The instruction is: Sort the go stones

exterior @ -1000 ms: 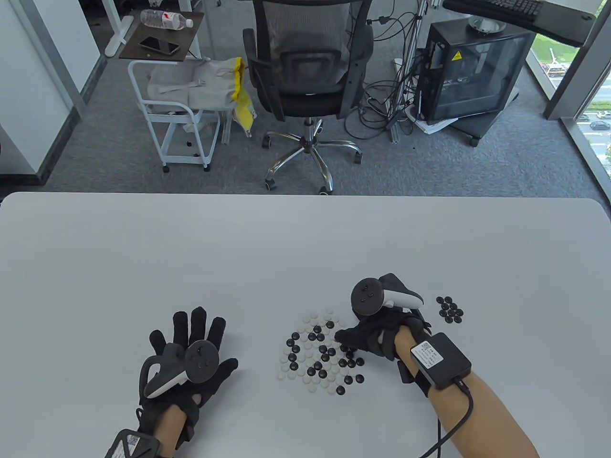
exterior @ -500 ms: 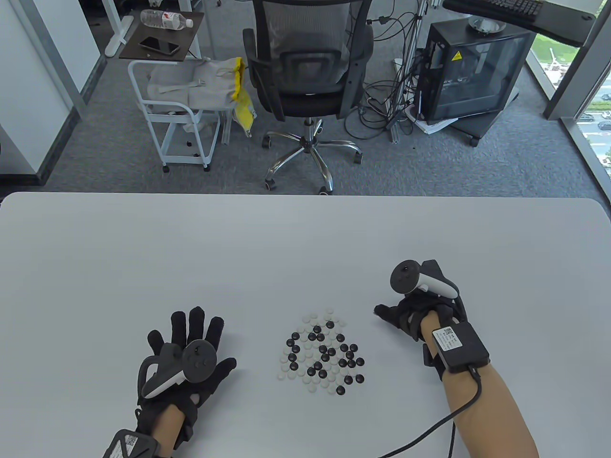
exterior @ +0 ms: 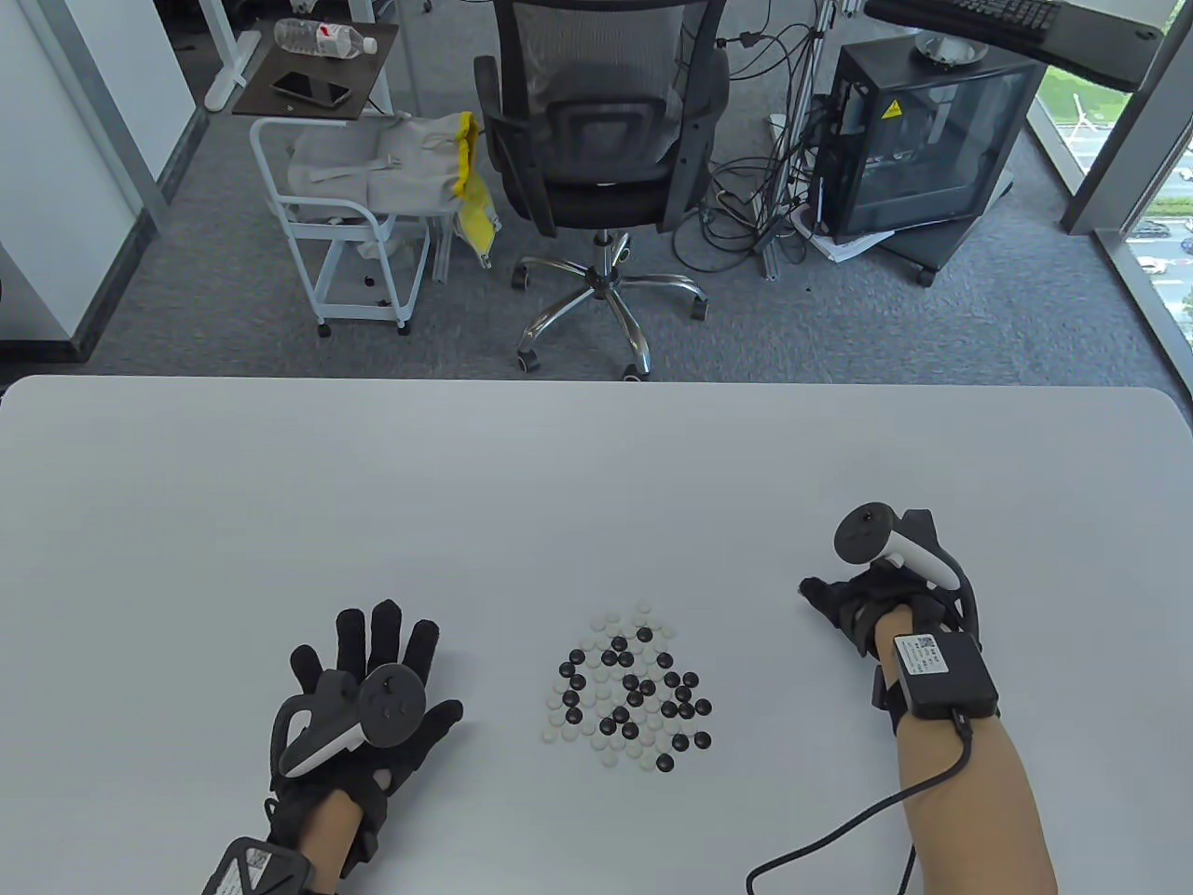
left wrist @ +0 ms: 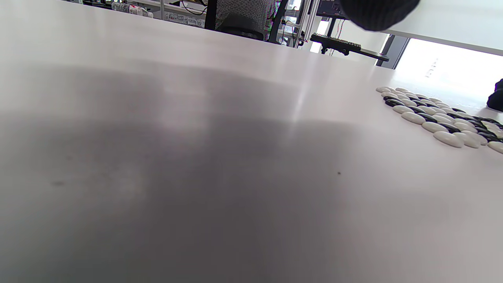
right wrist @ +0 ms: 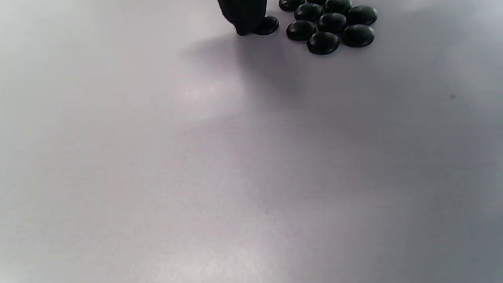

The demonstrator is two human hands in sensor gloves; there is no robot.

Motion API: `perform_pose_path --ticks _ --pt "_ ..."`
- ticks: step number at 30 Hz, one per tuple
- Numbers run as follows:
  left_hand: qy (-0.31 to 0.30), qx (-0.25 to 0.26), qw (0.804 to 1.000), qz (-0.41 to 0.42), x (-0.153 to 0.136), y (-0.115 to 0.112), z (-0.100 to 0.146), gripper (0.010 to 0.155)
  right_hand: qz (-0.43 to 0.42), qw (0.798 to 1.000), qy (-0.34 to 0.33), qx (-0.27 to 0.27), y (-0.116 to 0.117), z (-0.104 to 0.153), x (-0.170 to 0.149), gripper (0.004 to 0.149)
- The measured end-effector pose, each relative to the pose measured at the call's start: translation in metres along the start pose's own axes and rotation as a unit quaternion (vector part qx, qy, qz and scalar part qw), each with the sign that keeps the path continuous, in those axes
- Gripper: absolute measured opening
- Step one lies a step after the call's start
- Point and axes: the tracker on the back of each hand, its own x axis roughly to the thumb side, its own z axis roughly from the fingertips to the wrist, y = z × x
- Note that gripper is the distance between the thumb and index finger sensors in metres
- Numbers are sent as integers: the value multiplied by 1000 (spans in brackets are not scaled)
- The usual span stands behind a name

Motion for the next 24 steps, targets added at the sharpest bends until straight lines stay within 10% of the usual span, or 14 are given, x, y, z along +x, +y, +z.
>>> perform_pose_path --ticks 11,24 --pt "-1 -2 1000 0 1 0 0 85 -6 1000 -9 -17 -5 5 -3 71" --pt "-2 0 1000 -3 2 1 0 85 61 972 -212 76 19 33 105 70"
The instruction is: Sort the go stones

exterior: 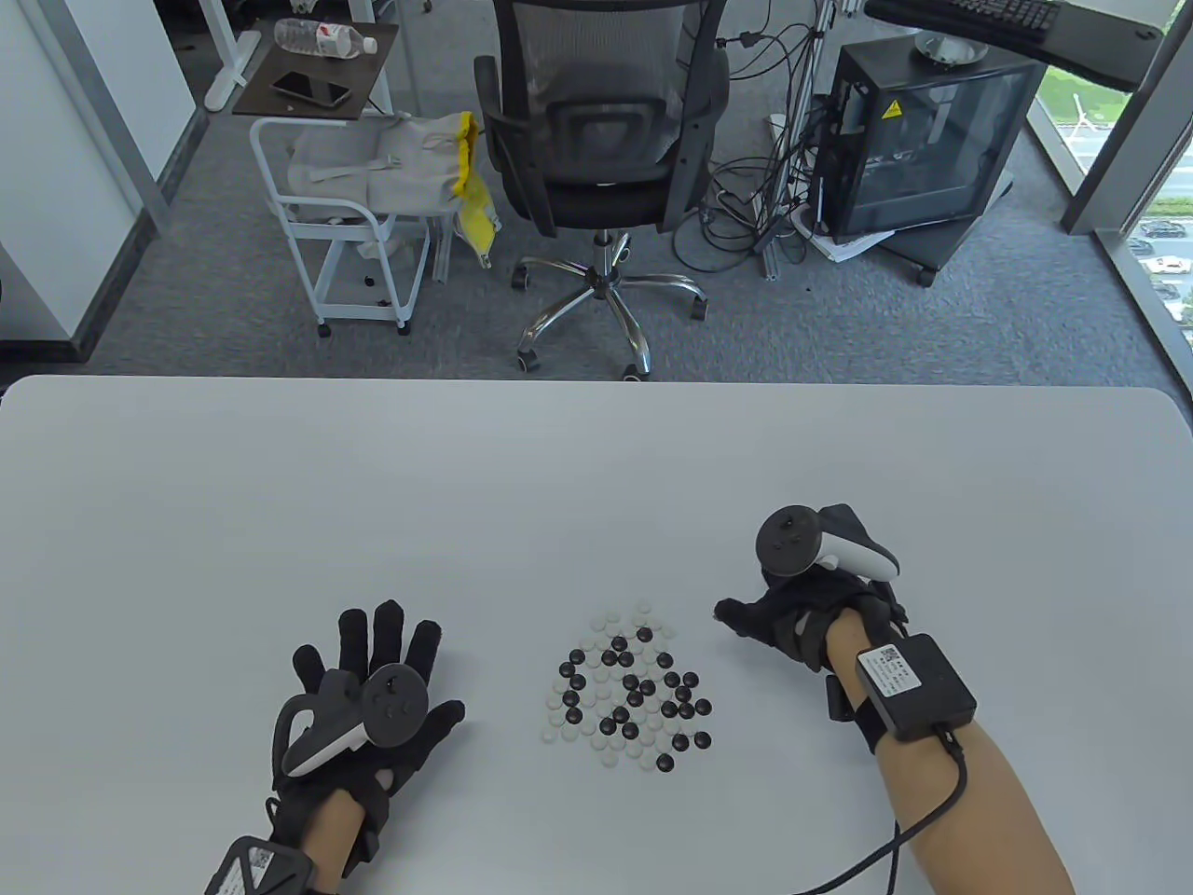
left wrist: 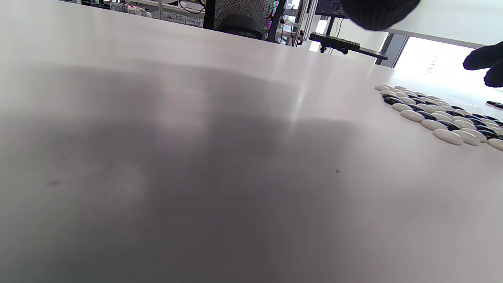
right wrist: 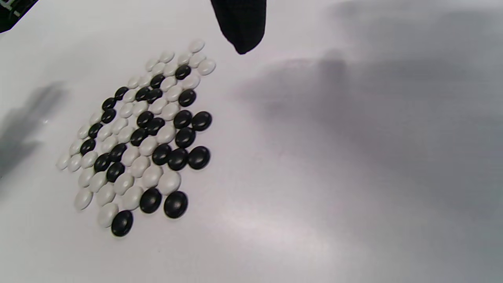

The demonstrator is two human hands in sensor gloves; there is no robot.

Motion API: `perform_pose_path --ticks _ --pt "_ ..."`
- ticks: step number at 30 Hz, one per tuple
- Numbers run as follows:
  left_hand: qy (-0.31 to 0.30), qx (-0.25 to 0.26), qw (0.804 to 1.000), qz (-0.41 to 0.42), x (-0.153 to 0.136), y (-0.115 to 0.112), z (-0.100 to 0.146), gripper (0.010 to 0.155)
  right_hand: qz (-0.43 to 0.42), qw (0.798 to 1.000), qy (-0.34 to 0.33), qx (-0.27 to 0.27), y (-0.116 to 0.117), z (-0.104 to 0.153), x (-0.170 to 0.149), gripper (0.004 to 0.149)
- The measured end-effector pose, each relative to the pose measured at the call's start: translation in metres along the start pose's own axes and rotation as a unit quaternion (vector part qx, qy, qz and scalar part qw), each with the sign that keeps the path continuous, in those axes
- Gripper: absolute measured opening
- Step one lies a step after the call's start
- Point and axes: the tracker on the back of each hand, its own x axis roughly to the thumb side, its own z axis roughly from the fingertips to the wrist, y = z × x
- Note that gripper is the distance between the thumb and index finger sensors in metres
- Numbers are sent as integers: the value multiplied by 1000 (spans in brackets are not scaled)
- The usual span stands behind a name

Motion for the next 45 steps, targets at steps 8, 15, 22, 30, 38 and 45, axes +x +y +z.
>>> perform_pose_path --ticks 8,15,22,30,38,45 --pt "2 5 1000 8 -3 1 1 85 29 997 -55 38 24 -25 41 69" --pt "3 7 1000 10 -5 2 2 85 34 997 -53 51 34 -38 45 70" --pt "3 11 1000 12 -6 2 3 85 14 999 10 32 20 -24 7 69" --pt "1 9 1000 5 -5 1 3 85 -13 992 124 -8 1 8 -61 70" --pt "1 5 1000 0 -3 1 2 85 -40 982 180 -44 -1 28 -101 69" --pt "0 5 1000 -2 -1 1 1 85 -55 977 196 -68 -3 32 -114 70"
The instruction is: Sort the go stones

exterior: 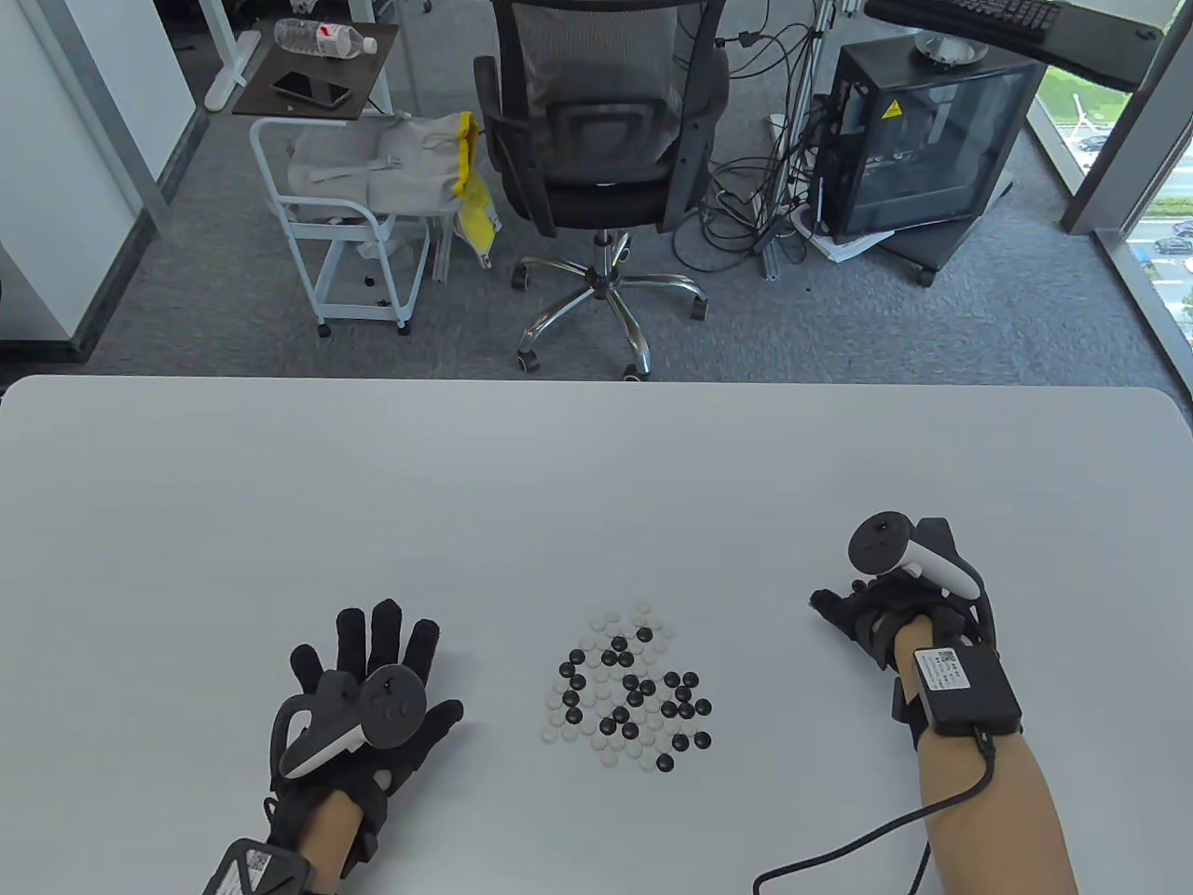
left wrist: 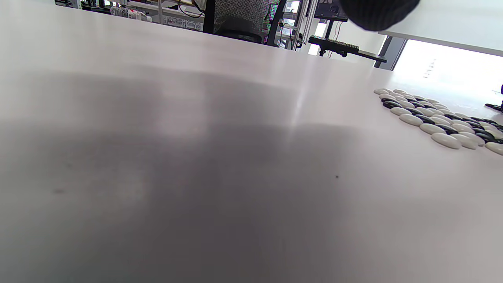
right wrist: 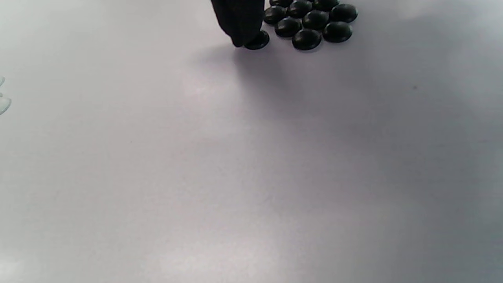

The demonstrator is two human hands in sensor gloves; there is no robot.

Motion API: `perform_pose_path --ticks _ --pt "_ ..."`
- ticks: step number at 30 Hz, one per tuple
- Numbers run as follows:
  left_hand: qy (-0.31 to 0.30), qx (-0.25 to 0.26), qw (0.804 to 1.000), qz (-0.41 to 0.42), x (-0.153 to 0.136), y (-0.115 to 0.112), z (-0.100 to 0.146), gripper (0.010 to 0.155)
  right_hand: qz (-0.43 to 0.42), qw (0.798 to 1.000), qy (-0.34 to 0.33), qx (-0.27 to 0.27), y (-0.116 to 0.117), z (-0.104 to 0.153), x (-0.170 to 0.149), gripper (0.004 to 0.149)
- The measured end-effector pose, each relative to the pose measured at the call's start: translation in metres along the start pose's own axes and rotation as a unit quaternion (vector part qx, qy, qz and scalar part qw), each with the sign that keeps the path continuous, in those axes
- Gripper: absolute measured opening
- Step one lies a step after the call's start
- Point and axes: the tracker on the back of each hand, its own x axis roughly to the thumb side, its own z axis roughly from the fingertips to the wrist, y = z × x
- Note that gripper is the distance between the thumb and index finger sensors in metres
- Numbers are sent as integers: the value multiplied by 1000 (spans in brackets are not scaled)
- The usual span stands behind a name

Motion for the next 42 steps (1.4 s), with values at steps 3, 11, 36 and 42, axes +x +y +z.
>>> perform_pose_path --ticks 3,11,36,42 --pt "0 -1 1000 0 0 0 0 85 0 1000 2 -5 0 0 0 70" --pt "3 -2 1000 6 -1 0 0 85 3 999 -28 -19 -4 7 17 70" --pt "2 1 1000 8 -2 1 0 85 97 959 -240 117 60 18 144 69" --pt "3 1 1000 10 -3 1 1 85 83 974 -185 99 43 13 112 68"
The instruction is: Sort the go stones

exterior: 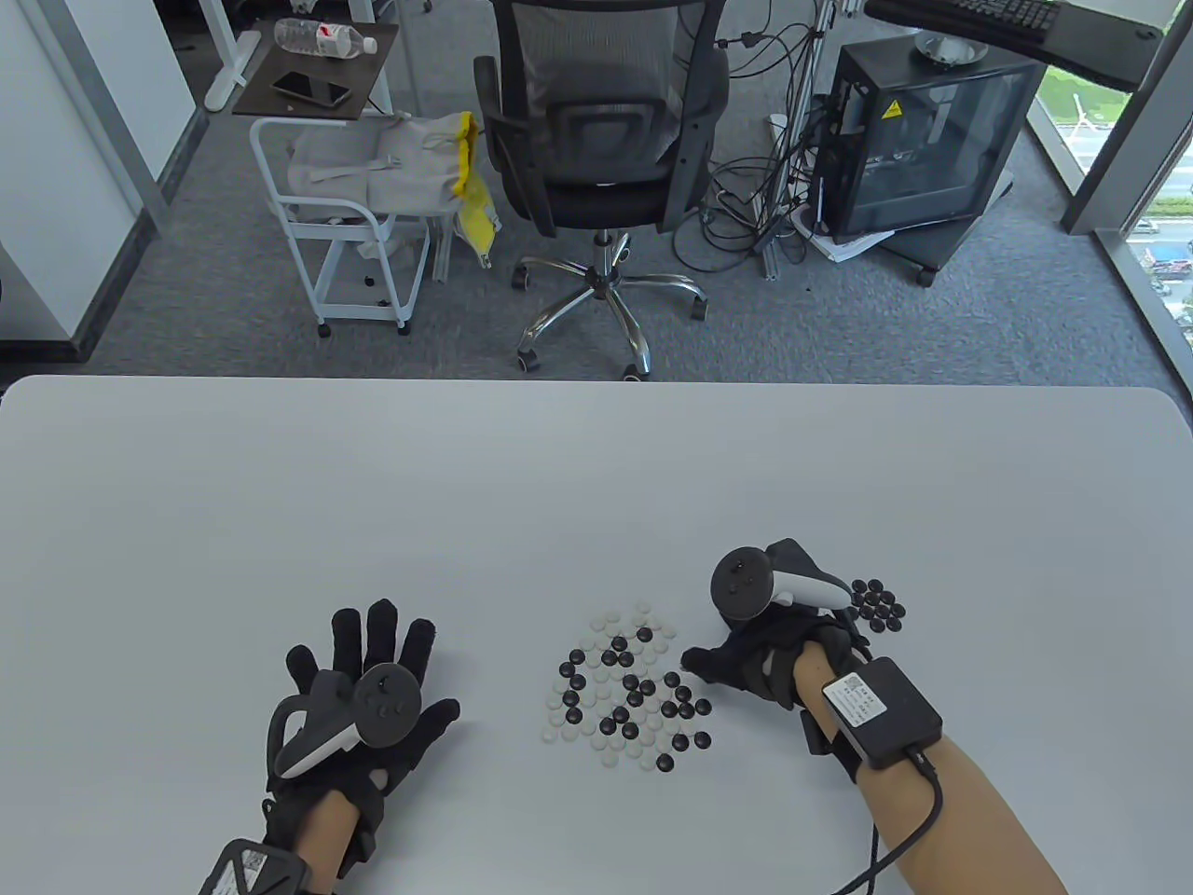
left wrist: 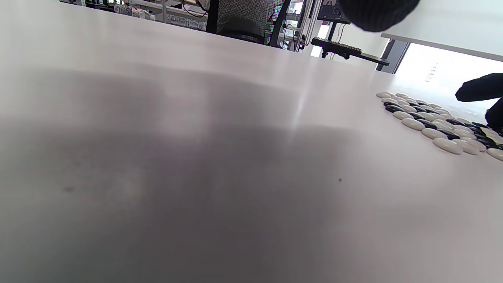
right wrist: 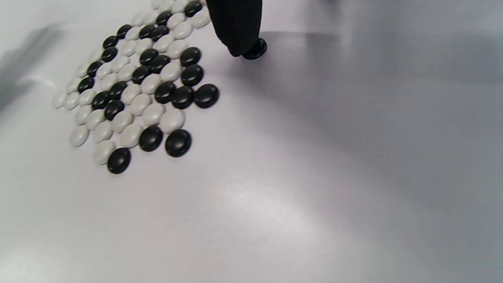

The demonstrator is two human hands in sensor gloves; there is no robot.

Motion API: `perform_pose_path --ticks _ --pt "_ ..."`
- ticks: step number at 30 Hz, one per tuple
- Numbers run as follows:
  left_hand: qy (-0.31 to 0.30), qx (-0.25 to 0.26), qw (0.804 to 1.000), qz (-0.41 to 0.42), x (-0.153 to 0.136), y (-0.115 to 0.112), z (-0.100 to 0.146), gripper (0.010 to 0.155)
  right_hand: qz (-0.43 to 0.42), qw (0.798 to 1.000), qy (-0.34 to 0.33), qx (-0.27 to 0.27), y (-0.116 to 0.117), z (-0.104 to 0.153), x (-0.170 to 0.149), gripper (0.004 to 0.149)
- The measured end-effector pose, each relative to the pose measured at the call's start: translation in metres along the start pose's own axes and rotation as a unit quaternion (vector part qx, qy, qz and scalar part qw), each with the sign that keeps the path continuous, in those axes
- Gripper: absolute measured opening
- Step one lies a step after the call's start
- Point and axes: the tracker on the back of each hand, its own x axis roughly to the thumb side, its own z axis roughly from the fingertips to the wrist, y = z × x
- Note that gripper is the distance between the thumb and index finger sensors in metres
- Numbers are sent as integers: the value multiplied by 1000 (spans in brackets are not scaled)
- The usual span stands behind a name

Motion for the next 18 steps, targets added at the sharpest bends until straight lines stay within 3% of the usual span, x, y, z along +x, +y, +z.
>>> perform_pose_path --ticks 8,18 --pt "0 0 1000 -3 0 0 0 85 -51 992 112 -40 -14 30 -72 68" --pt "0 -4 1000 -8 1 -1 -1 85 -54 982 170 -66 -10 52 -113 68"
